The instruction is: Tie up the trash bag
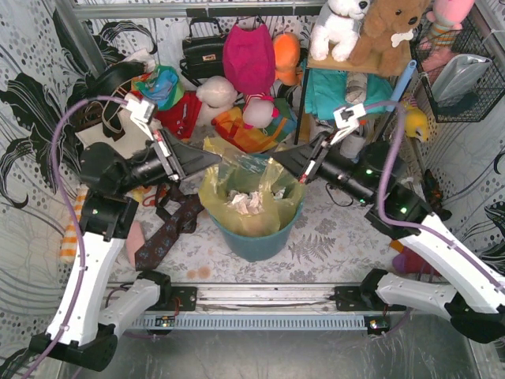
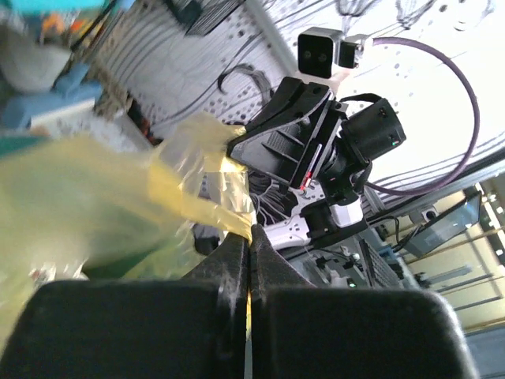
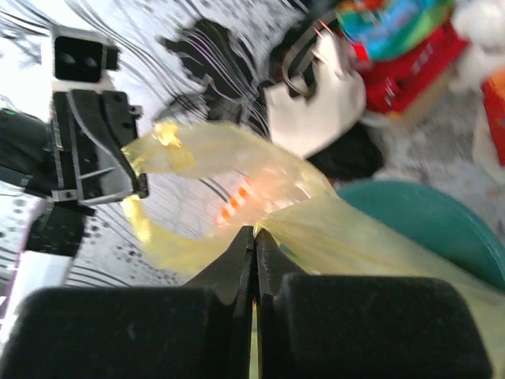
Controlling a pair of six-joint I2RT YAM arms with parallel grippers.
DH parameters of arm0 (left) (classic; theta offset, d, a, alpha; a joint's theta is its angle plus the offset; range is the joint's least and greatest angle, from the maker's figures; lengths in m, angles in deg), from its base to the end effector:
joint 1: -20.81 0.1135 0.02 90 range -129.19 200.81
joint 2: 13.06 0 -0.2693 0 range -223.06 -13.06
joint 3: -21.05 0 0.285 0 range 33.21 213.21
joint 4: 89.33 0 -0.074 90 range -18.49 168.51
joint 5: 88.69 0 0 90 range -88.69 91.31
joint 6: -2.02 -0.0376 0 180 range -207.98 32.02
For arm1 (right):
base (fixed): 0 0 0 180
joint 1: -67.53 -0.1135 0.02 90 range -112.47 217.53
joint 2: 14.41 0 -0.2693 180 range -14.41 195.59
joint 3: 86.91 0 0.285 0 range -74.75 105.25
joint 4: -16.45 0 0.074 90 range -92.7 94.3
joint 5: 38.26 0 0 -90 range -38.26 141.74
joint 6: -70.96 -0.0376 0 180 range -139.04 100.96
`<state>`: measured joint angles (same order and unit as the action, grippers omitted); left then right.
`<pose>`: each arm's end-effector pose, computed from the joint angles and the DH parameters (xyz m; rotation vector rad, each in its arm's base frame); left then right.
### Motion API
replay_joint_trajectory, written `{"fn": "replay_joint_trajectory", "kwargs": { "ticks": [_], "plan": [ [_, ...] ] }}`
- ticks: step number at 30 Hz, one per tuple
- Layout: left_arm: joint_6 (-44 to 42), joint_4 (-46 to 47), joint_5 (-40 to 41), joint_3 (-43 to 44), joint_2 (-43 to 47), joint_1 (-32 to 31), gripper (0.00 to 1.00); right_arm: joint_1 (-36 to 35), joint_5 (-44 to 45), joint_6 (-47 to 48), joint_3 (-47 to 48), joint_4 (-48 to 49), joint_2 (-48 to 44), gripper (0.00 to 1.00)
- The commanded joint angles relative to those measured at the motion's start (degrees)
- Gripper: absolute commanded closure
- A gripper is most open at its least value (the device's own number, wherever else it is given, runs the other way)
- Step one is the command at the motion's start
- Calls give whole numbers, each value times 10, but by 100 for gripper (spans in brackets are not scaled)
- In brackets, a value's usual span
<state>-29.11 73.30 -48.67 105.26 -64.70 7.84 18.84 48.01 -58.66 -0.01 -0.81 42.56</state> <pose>0.1765 -0.0702 0.5038 0.2352 1.5895 -1.5706 0.1493 0.1736 0.5059 -0.1771 1.4713 1.3237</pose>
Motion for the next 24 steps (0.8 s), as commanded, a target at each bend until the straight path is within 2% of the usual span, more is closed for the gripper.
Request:
{"fn": "replay_joint_trajectory", "kwargs": {
  "ticks": [1, 4, 10, 13, 17, 22, 24],
  "plan": [
    [13, 7, 1, -64, 8, 0, 100, -2, 22, -28, -40, 22, -5, 100],
    [24, 34, -9, -35, -6, 0, 100, -2, 8, -5, 15, 13, 23, 100],
    [49, 82, -31, 99, -54, 0, 100, -2, -28, 37, 172, -14, 68, 100],
    [54, 83, -22, 114, -53, 0, 100, -2, -32, 44, 190, -14, 72, 100],
    [52, 84, -11, 58, -27, -1, 100, -2, -15, 40, 127, -8, 48, 100],
    [18, 32, 11, -52, 16, -1, 100, -2, 21, -3, -26, 12, -9, 100],
    [6, 16, 18, -79, 22, 0, 100, -2, 27, -18, -58, 22, -23, 100]
  ]
}}
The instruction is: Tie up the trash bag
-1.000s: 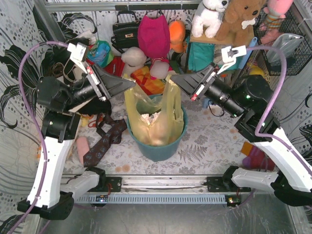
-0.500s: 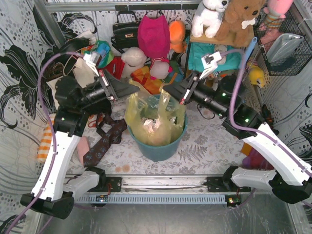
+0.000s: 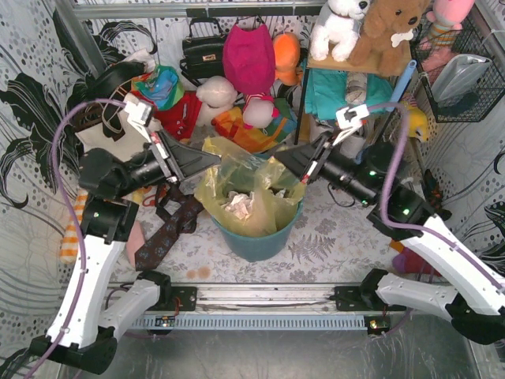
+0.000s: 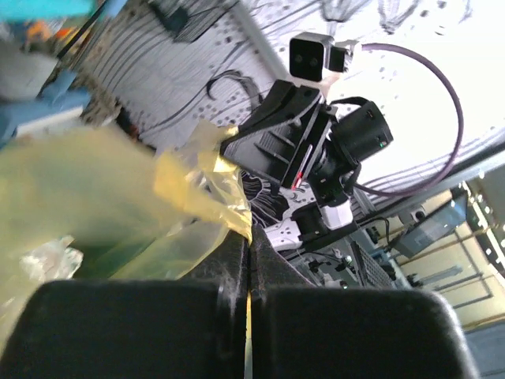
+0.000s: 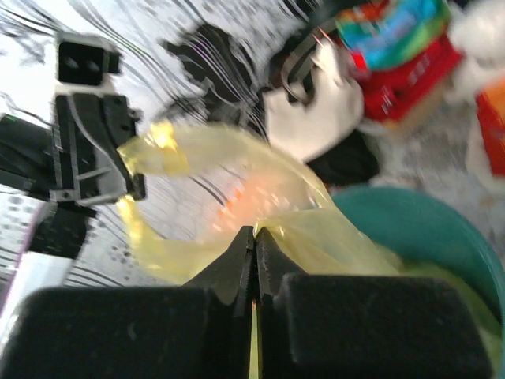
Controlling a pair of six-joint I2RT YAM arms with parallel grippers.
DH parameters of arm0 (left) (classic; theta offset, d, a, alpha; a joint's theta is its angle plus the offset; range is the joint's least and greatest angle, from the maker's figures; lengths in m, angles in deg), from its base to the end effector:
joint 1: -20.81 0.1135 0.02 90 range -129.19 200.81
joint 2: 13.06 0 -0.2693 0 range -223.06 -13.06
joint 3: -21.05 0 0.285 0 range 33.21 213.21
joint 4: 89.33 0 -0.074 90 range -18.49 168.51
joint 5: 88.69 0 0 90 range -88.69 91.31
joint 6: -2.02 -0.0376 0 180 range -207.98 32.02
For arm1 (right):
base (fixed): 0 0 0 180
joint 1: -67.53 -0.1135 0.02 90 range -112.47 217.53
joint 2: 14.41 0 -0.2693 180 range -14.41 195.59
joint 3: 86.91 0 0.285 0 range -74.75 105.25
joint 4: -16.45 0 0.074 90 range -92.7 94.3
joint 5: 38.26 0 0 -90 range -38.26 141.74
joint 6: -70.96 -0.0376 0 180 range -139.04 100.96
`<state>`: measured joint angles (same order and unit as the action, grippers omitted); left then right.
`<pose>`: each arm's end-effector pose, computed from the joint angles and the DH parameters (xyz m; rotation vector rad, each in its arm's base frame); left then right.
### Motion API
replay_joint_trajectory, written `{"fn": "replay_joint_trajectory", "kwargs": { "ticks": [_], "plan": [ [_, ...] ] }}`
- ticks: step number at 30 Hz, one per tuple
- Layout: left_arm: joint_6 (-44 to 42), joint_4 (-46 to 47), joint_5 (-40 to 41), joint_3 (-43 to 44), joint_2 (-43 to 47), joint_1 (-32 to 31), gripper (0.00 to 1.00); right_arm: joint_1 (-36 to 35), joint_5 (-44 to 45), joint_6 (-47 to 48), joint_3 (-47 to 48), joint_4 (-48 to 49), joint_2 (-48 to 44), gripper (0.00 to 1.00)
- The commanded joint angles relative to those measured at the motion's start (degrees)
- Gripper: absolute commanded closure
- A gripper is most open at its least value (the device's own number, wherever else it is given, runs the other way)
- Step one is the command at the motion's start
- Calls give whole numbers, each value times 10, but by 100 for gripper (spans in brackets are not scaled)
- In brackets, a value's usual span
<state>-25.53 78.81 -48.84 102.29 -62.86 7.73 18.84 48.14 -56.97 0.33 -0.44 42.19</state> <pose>0.1705 -0.0693 0.5007 0.2402 1.5410 -1.6088 0.1470 0.1708 0.5101 -0.1945 1.4433 1.3052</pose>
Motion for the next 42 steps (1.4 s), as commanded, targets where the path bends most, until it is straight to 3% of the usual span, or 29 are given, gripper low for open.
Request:
{"fn": "replay_joint_trajectory", "kwargs": {
  "ticks": [1, 4, 12, 16, 25, 29, 36, 39, 42],
  "plan": [
    [-27, -32, 19, -56, 4, 1, 100, -2, 27, -35, -62, 19, -20, 100],
    [-3, 9, 11, -35, -6, 1, 100, -2, 21, -12, -4, 10, 4, 100],
    [40, 72, -13, 119, -53, 0, 100, -3, -38, 31, 165, 2, 73, 100],
    [43, 65, -13, 108, -40, 0, 100, -2, -35, 21, 138, 15, 57, 100],
    [1, -4, 15, -31, 15, 1, 100, -2, 17, -18, -15, 26, 2, 100],
    [3, 8, 13, -2, -1, 1, 100, -2, 8, 1, 39, 19, 25, 100],
    [26, 49, -2, 135, -50, 1, 100, -2, -37, 40, 194, -8, 84, 100],
    [27, 47, -4, 136, -49, 1, 100, -3, -34, 38, 185, -11, 76, 100],
    [28, 43, 2, 84, -30, 0, 100, -2, -9, 27, 115, -6, 51, 100]
  ]
}}
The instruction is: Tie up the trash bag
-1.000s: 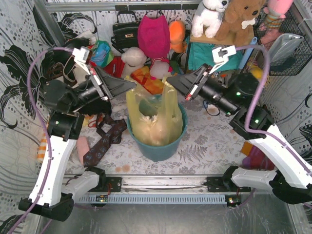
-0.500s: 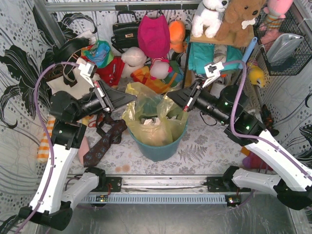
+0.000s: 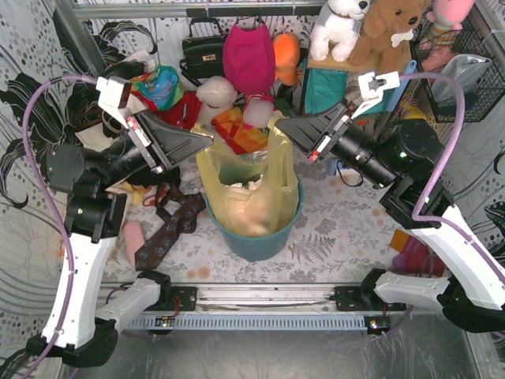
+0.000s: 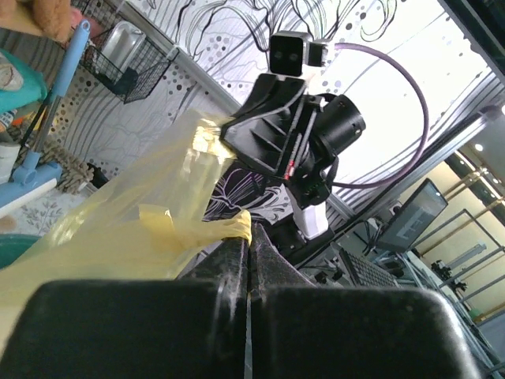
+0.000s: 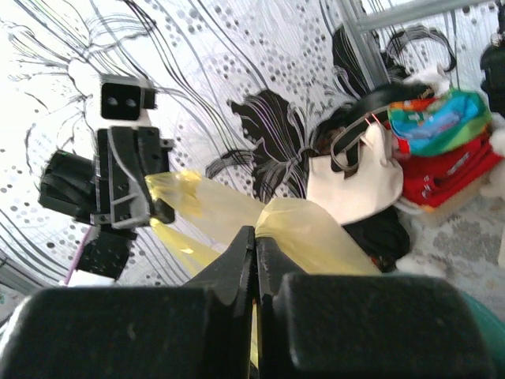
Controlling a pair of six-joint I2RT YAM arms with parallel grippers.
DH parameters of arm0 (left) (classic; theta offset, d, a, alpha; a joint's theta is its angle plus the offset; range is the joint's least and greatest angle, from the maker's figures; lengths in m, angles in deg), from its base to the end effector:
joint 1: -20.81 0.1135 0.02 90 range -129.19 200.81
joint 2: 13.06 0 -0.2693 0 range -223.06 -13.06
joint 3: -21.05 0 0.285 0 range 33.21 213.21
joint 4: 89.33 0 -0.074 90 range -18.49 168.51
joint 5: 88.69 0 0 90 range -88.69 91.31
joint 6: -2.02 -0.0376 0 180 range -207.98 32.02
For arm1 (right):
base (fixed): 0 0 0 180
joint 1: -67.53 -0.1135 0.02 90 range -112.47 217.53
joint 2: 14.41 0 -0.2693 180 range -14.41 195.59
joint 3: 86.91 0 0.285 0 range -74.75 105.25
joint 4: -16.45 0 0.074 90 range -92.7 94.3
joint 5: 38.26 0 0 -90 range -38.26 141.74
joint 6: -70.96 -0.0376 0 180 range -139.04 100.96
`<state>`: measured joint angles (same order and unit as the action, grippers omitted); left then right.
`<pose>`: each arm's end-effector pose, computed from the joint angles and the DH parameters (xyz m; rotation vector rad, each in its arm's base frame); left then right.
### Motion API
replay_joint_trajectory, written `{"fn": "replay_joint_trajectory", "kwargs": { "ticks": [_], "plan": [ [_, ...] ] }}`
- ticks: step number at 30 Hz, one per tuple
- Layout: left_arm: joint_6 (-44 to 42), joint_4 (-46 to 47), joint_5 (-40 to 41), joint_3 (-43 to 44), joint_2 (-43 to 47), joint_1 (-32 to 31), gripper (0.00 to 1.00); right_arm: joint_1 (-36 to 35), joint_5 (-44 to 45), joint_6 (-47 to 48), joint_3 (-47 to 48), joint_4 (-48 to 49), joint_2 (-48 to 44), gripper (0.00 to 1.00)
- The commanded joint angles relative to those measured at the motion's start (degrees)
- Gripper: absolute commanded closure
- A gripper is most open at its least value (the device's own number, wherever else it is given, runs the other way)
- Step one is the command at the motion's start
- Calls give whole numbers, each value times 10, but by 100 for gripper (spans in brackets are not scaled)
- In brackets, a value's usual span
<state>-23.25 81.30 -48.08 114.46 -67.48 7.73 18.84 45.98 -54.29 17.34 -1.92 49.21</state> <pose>0.1596 -0.0664 0.5605 0.3076 1.3876 -1.6027 0.1422 0.1676 0.5825 -0.2473 1.2713 1.3351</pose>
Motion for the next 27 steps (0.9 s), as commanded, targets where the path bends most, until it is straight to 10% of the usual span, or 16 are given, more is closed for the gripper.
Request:
{"fn": "replay_joint_trajectory", "kwargs": {
  "ticks": [1, 9, 21, 27],
  "plan": [
    [2, 10, -2, -62, 24, 0, 100, -2, 20, -6, -82, 14, -30, 100],
    [-34, -50, 23, -166, 56, 0, 100, -2, 41, -34, -164, 37, -55, 100],
    [1, 1, -11, 32, -16, 1, 100, -2, -15, 13, 24, 14, 10, 100],
    [-38, -45, 10, -77, 24, 1, 100, -2, 19, -10, -84, 16, -35, 100]
  ]
}}
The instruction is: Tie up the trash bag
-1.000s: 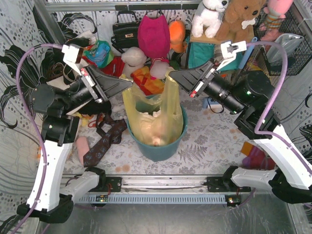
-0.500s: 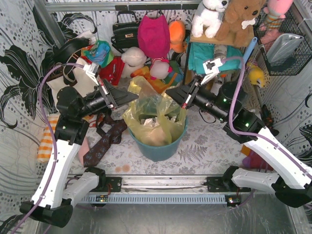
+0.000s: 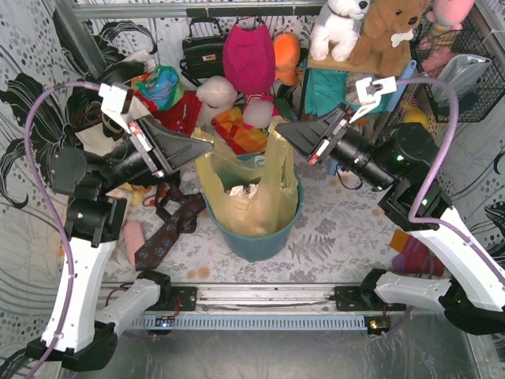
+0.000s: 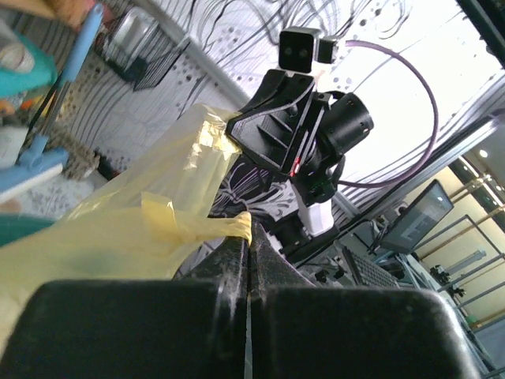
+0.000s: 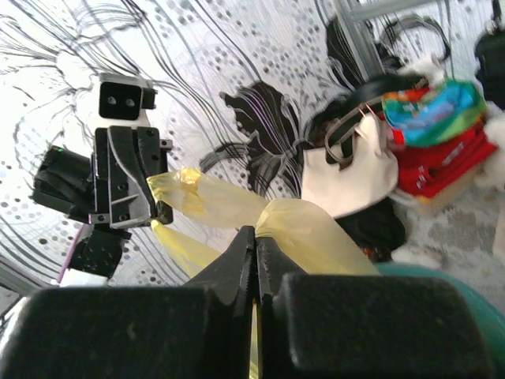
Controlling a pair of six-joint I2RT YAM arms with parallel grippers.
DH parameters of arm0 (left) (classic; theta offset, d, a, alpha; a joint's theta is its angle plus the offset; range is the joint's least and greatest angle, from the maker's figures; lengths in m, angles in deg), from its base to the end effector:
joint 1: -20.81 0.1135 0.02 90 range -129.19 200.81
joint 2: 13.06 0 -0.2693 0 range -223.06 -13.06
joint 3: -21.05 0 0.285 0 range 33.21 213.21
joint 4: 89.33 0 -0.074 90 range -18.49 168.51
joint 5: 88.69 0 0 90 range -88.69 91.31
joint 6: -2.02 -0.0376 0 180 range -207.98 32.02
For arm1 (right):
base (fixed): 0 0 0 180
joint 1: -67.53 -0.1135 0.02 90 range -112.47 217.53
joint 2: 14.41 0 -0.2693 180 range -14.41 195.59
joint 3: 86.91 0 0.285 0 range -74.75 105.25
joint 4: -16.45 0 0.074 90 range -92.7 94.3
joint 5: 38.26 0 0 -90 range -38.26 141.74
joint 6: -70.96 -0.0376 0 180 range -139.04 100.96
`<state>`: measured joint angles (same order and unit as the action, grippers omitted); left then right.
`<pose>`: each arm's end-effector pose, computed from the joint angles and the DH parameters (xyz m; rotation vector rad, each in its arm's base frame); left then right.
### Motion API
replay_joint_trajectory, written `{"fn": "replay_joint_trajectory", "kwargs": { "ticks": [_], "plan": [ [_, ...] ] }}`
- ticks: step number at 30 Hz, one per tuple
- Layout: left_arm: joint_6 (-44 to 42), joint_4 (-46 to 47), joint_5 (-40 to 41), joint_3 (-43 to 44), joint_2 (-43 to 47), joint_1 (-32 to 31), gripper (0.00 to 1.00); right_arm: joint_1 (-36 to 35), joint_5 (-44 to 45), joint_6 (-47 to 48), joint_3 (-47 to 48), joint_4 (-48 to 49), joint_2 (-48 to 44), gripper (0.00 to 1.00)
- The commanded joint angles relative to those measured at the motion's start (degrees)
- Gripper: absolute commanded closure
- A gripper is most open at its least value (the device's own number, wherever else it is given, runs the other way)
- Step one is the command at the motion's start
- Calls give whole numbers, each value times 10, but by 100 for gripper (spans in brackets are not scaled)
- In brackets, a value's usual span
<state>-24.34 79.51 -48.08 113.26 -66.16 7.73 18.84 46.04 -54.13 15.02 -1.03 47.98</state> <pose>0.1557 -0.0655 0.5548 0.3024 1.4080 -1.5930 0.1413 0.1664 0.5754 -0.2483 1.2743 1.3311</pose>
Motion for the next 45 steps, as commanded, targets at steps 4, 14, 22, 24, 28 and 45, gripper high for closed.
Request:
{"fn": "replay_joint_trajectory", "kwargs": {
  "ticks": [4, 14, 22, 24, 28, 45],
  "plan": [
    [-56, -55, 24, -122, 33, 0, 100, -2, 41, -28, -129, 5, -46, 100],
    [-87, -75, 7, 32, -32, 0, 100, -2, -6, 15, 36, -21, 20, 100],
    [-55, -34, 0, 14, -17, 1, 100, -3, 13, 16, 10, -19, 3, 100],
    [-71, -62, 12, -15, -4, 0, 100, -2, 27, 9, -25, -20, -11, 100],
    [-104, -115, 29, -64, 18, 0, 100, -2, 45, -13, -108, -10, -43, 100],
    [-137, -101, 11, 94, -31, 1, 100, -2, -16, 41, 57, -47, 9, 100]
  ]
}}
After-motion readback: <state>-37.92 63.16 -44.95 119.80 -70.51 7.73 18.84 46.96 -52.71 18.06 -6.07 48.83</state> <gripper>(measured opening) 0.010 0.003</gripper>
